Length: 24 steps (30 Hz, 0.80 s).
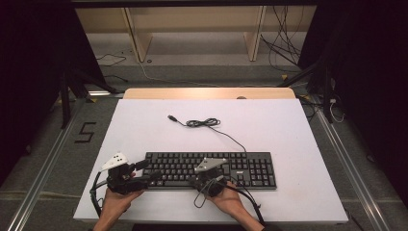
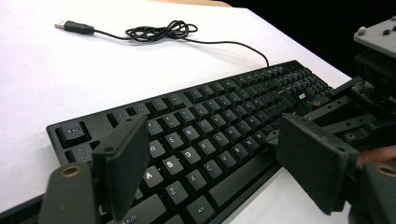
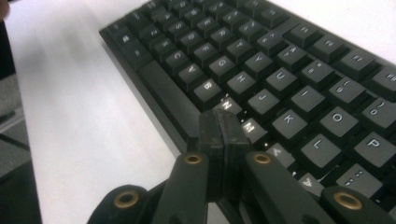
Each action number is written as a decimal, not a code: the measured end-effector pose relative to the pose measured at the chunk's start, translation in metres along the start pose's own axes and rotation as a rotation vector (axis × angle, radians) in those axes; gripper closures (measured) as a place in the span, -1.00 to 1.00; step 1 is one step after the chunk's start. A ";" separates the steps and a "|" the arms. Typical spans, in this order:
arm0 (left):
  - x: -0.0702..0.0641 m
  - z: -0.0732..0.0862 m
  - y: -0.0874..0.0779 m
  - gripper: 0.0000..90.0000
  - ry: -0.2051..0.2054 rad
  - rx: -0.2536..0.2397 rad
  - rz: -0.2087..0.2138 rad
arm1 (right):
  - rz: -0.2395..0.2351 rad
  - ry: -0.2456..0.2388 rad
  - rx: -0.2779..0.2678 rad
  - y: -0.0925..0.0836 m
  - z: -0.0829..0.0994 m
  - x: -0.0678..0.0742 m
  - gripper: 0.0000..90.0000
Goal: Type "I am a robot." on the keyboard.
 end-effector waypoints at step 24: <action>0.011 0.004 0.006 -0.30 -0.009 0.030 -0.036 | -0.035 0.101 -0.115 -0.028 -0.014 -0.011 0.21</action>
Point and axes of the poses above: each handheld gripper's, and its own axes: y roughly forward along the jaws, z roughly out of its underside, x roughly to its left, the point moved 9 cm from there along y, roughly forward along the jaws, and after that the axes turned 2 degrees about z, right-handed, at the moved point
